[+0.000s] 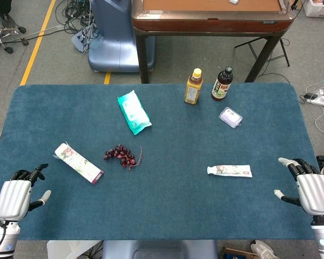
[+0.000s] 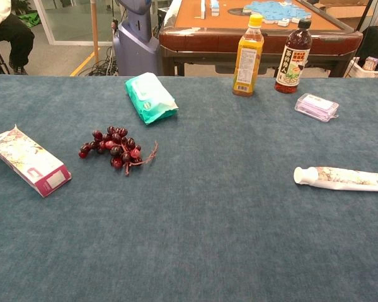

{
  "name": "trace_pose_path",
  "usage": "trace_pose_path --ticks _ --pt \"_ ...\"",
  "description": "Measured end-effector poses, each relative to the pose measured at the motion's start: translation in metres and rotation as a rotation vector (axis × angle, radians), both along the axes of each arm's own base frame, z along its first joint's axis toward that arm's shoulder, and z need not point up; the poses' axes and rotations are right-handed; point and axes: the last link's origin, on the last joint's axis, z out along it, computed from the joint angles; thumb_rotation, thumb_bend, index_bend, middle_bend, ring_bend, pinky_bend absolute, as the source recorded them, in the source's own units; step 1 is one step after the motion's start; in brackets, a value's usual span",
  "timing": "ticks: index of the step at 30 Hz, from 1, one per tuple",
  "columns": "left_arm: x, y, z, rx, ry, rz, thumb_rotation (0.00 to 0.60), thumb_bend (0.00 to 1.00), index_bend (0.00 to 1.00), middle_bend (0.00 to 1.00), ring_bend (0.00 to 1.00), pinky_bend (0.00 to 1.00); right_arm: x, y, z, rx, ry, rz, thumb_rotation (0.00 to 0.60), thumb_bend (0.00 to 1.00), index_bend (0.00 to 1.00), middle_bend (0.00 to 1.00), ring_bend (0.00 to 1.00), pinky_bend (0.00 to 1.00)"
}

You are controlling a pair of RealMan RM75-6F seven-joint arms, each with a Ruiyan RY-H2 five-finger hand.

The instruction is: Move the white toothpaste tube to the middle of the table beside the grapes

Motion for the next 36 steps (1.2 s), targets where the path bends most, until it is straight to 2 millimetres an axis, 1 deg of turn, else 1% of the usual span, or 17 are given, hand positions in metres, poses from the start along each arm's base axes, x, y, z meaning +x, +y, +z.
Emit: trace_pose_path --ticks 7,10,12,13,16,19,22,27,32,36 --pt "-0.003 -0.001 -0.001 -0.004 -0.001 0.008 0.600 0.20 0.21 0.45 0.43 0.26 0.004 -0.001 -0.001 0.019 0.004 0.003 0.600 0.09 0.23 0.34 0.21 0.32" --pt "-0.004 -0.002 0.001 0.001 -0.003 0.011 0.600 0.20 0.21 0.45 0.43 0.26 0.007 -0.006 -0.002 0.038 0.013 0.012 0.600 0.12 0.23 0.35 0.21 0.32" --pt "-0.004 -0.003 0.002 0.003 -0.005 0.012 0.600 0.20 0.21 0.45 0.43 0.26 0.011 -0.012 -0.004 0.057 0.020 0.022 0.600 0.13 0.28 0.37 0.22 0.32" --pt "-0.005 -0.003 0.002 0.003 -0.006 0.013 0.600 0.20 0.21 0.45 0.43 0.26 0.013 -0.015 -0.005 0.066 0.023 0.027 0.600 0.13 0.32 0.40 0.24 0.32" --pt "-0.007 -0.005 0.002 0.001 -0.009 0.017 0.600 0.20 0.21 0.45 0.43 0.26 0.019 -0.029 -0.012 0.101 0.030 0.050 0.600 0.14 0.38 0.44 0.27 0.34" --pt "-0.009 -0.008 0.003 0.002 -0.010 0.026 0.600 0.20 0.21 0.45 0.43 0.26 0.025 -0.043 -0.022 0.145 0.037 0.069 0.600 0.14 0.39 0.44 0.27 0.34" --pt "-0.012 -0.010 0.005 0.007 -0.012 0.037 0.600 0.20 0.21 0.45 0.43 0.26 0.031 -0.057 -0.037 0.197 0.052 0.089 0.600 0.14 0.39 0.44 0.27 0.34" --pt "-0.016 -0.014 0.008 0.018 -0.016 0.053 0.600 0.20 0.21 0.45 0.43 0.26 0.040 -0.080 -0.067 0.272 0.085 0.119 0.600 0.14 0.39 0.44 0.27 0.34" --pt "-0.020 -0.018 0.011 0.023 -0.017 0.067 0.600 0.20 0.21 0.45 0.43 0.26 0.040 -0.097 -0.094 0.316 0.128 0.124 0.600 0.14 0.39 0.44 0.28 0.34" --pt "-0.022 -0.021 0.013 0.028 -0.017 0.075 0.600 0.20 0.21 0.45 0.43 0.26 0.035 -0.108 -0.109 0.335 0.160 0.110 0.600 0.14 0.39 0.44 0.28 0.34"
